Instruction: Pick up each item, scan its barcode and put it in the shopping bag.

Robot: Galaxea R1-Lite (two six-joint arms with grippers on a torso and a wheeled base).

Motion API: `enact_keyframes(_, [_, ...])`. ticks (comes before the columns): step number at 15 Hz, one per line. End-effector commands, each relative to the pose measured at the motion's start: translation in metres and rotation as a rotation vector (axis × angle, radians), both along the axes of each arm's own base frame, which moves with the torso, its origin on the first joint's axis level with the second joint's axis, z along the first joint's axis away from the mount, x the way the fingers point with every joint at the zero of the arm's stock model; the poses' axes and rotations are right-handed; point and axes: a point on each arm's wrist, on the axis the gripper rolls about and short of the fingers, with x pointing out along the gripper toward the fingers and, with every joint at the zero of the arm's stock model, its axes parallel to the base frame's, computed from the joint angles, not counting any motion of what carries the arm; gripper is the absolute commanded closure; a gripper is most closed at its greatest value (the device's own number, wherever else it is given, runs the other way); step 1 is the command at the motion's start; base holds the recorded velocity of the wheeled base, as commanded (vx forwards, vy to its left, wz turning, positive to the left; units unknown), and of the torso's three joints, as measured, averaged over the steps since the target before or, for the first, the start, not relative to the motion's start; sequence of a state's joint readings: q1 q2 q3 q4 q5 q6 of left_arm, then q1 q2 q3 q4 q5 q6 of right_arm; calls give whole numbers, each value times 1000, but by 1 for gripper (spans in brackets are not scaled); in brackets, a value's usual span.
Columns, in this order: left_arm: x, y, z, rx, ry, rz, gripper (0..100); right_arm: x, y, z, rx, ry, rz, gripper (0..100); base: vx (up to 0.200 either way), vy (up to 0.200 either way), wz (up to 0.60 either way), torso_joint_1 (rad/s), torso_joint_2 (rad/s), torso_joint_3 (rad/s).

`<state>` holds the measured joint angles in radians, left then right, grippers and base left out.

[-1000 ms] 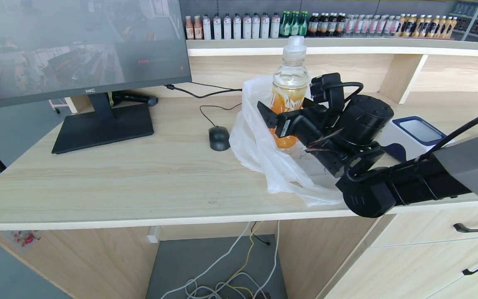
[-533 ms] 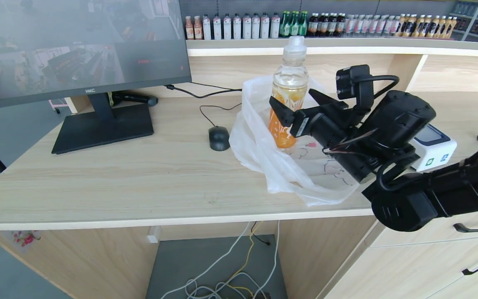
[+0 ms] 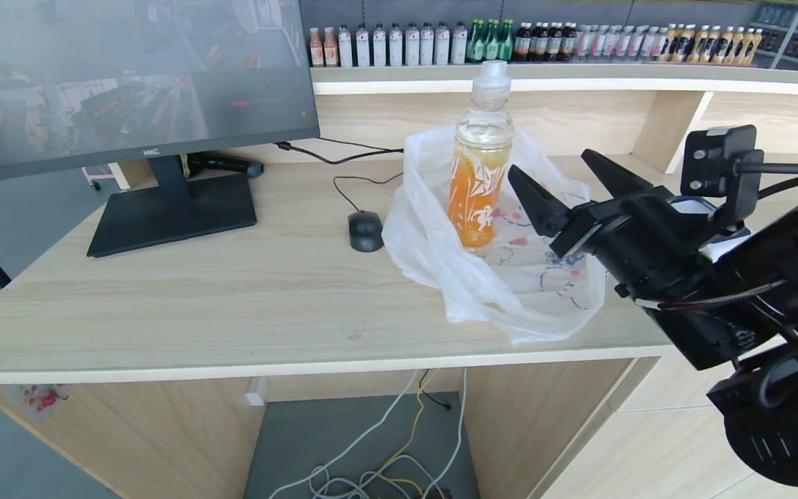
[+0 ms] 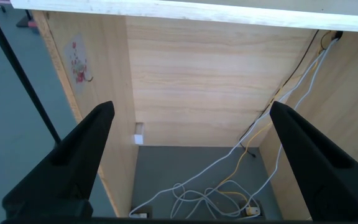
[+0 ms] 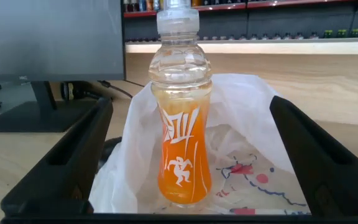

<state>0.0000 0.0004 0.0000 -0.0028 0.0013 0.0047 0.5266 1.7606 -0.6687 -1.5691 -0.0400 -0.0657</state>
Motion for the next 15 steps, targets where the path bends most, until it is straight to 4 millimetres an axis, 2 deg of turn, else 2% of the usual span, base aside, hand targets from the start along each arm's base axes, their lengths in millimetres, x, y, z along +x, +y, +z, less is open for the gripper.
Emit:
enact_keyframes(1, [0,0,0,0,-1,0,0,-8,-2,3,2,-6,8,0,0,0,0,0,0,0])
enact_keyframes(4, [0,0,0,0,-1,0,0,-15,-6,7,8,-15,10,0,0,0,0,0,0,0])
enact_keyframes(6, [0,0,0,0,-1,0,0,-24,-11,-2,-8,22,12,0,0,0,0,0,0,0])
enact_keyframes(7, [0,0,0,1,-1,0,0,-28,-13,0,-4,15,12,0,0,0,0,0,0,0])
enact_keyframes(13, [0,0,0,1,-1,0,0,-28,-15,1,-3,13,8,0,0,0,0,0,0,0])
enact_keyframes(15, [0,0,0,0,-1,0,0,-29,-15,0,-4,15,8,0,-200,0,0,10,0,2])
